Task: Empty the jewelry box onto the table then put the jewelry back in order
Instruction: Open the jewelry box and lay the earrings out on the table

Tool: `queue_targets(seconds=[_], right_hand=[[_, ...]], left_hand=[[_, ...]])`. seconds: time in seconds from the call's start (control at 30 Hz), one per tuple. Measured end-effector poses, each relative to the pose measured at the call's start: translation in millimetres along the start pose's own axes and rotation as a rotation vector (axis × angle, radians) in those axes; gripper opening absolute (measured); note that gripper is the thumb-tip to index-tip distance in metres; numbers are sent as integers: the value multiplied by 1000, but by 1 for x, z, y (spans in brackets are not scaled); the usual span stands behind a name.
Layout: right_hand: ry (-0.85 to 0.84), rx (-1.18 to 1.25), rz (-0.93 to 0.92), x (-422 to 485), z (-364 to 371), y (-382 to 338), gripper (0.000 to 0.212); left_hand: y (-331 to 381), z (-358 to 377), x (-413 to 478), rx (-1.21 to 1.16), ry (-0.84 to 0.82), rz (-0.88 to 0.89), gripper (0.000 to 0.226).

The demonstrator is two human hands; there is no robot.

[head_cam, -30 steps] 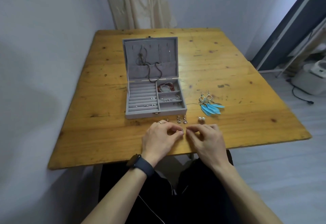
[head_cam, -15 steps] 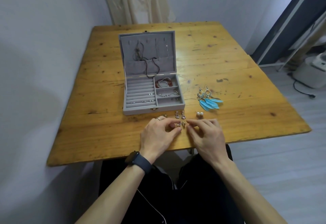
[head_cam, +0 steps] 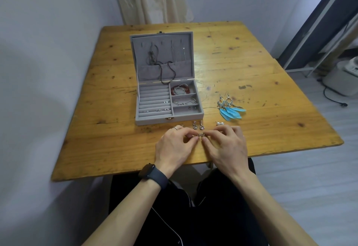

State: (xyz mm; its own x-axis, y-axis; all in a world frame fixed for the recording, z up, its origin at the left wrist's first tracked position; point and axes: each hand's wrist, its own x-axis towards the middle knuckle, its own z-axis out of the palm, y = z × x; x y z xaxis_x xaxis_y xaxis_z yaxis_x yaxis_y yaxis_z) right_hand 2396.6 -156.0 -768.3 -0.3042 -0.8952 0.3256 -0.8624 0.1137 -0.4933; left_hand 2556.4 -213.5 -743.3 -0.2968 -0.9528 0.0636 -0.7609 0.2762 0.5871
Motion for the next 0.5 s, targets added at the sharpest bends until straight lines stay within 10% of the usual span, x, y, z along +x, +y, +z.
queue_targets(seconds=[0.5], right_hand=[[-13,81,24,-3,-2,4,23]], left_hand=[[-4,-1,1,-18,-13,36,17]])
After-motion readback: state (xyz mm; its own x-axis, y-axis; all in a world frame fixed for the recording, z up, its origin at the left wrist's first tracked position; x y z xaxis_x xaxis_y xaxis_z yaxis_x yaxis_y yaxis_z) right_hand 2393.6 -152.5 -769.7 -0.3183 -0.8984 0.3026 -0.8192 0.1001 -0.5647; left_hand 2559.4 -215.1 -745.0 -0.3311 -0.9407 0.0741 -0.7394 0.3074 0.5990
